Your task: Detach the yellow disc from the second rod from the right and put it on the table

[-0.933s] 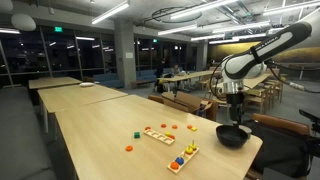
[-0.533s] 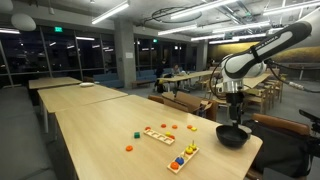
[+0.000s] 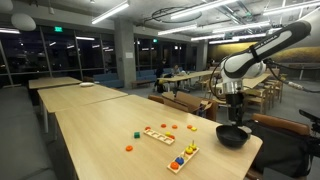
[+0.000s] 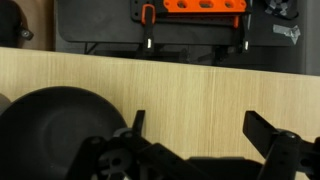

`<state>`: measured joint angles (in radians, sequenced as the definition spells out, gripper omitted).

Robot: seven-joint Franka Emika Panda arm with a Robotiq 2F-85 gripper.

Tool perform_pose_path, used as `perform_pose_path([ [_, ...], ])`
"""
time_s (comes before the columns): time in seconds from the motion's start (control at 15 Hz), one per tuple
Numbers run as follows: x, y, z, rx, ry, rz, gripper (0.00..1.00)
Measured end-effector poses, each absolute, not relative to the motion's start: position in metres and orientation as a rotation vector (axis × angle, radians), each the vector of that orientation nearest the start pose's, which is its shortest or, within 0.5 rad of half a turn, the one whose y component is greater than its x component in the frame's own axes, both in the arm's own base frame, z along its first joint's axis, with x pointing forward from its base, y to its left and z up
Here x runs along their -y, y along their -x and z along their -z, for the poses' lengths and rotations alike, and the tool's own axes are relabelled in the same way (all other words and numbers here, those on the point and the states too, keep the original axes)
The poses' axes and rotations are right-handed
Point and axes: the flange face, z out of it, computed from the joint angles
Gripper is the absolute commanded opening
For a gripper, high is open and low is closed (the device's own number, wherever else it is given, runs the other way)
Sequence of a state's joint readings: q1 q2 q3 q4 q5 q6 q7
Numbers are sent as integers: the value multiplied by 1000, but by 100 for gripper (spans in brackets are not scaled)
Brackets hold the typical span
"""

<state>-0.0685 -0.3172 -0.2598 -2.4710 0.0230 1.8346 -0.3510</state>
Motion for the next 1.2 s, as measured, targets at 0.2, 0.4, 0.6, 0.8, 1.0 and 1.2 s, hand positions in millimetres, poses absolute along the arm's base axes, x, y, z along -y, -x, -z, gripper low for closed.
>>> perform_pose_path([
  [0.2, 106, -378, -391, -134, 2870, -452, 100],
  [0.4, 87, -385, -404, -328, 2829, -471, 100],
  [0.6, 67, -395, -420, -553, 2769, -486, 100],
  [0.8, 41, -408, -439, -763, 2675, -498, 100],
  [1.0, 8, -421, -460, -972, 2571, -512, 100],
  [1.2, -21, -433, -472, -1170, 2467, -535, 100],
])
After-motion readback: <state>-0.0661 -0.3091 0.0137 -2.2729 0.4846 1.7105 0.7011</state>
